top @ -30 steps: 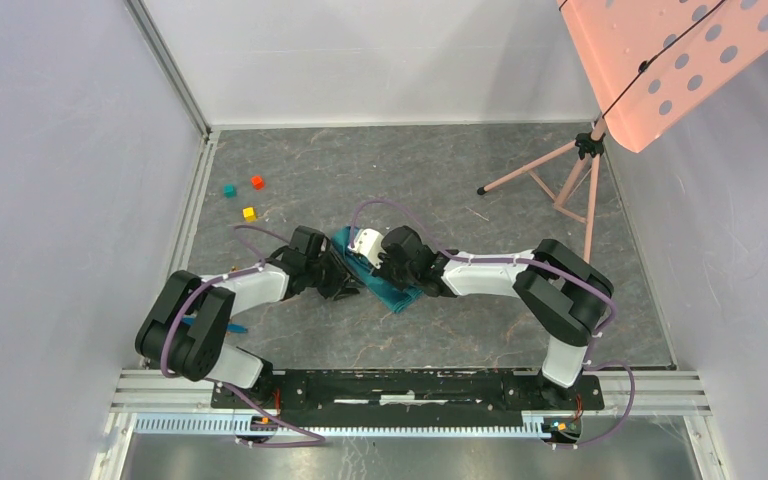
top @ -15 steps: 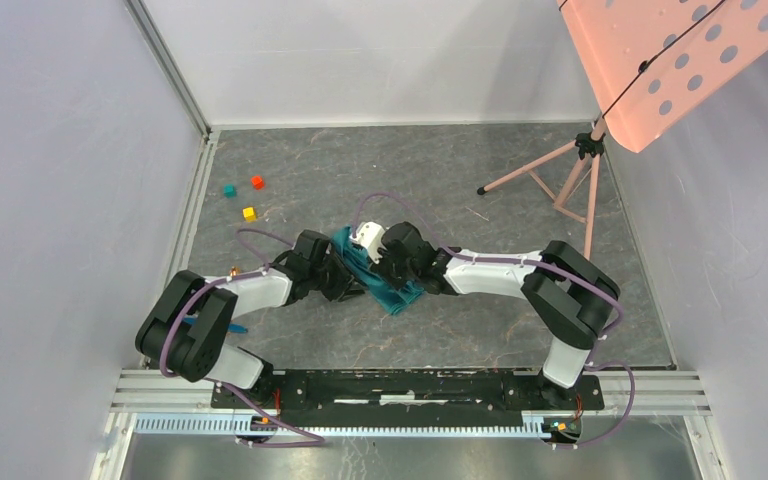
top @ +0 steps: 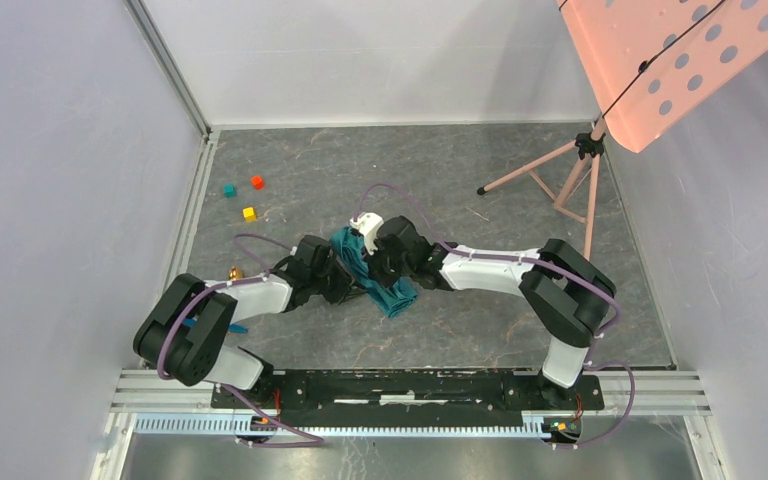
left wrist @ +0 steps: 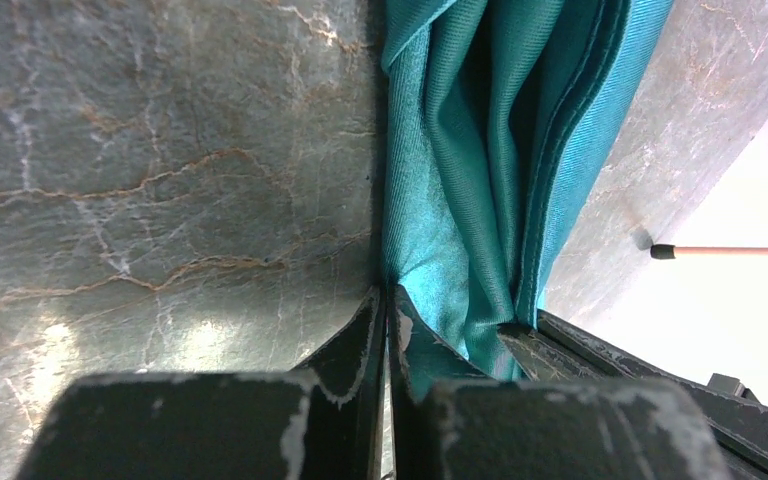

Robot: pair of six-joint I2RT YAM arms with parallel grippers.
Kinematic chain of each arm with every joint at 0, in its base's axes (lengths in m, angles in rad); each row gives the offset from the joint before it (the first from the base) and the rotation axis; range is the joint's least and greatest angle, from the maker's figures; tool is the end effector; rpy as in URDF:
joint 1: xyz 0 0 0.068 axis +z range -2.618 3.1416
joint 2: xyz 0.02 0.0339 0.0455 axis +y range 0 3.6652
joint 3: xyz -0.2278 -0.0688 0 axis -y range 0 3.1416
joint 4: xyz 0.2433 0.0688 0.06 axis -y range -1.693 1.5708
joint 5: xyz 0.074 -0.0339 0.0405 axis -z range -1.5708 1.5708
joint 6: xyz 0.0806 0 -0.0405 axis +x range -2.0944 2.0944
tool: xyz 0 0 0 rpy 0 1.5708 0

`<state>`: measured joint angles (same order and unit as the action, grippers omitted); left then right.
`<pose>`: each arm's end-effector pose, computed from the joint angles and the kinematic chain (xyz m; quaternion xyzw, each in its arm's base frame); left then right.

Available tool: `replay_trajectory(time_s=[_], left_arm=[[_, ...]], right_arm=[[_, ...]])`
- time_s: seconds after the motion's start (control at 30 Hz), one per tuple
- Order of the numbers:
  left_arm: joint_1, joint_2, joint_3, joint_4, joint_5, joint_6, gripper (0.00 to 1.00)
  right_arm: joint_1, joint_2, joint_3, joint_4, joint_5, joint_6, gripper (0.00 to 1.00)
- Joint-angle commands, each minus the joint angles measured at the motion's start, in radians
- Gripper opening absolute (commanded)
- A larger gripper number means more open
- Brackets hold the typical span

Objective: Fold the napkin into a case and place the utensils inside
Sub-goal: Grasp the top corner of the smaller rectangle folded napkin from the folded napkin.

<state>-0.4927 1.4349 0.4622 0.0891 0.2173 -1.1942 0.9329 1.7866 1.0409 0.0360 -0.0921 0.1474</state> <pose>0.2319 -0.1442 0.0539 -0.2873 0.8916 -0.3180 0.1464 0.2354 0.3300 0.1145 -0.3652 0.8313 0.2503 0.3361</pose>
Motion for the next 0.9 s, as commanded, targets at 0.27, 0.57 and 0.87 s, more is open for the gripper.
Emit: replay_trajectory(time_s=[0.27, 0.57, 0.87], left_arm=[[-0.013, -0.006, -0.031, 0.009, -0.058, -0.024, 0.06], [0.098, -0.190, -0.066, -0.059, -0.001, 0.074, 0.27], [0.260, -0.186, 0.206, -0.240, 0.112, 0.261, 0.19]], right_arm=[[0.000, 0.067, -0.013, 0.089, -0.015, 0.075, 0.00], [0.000, 0.083, -0.072, 0.134, 0.038, 0.078, 0.00], [0.000, 0.077, -0.082, 0.153, 0.022, 0.071, 0.00]])
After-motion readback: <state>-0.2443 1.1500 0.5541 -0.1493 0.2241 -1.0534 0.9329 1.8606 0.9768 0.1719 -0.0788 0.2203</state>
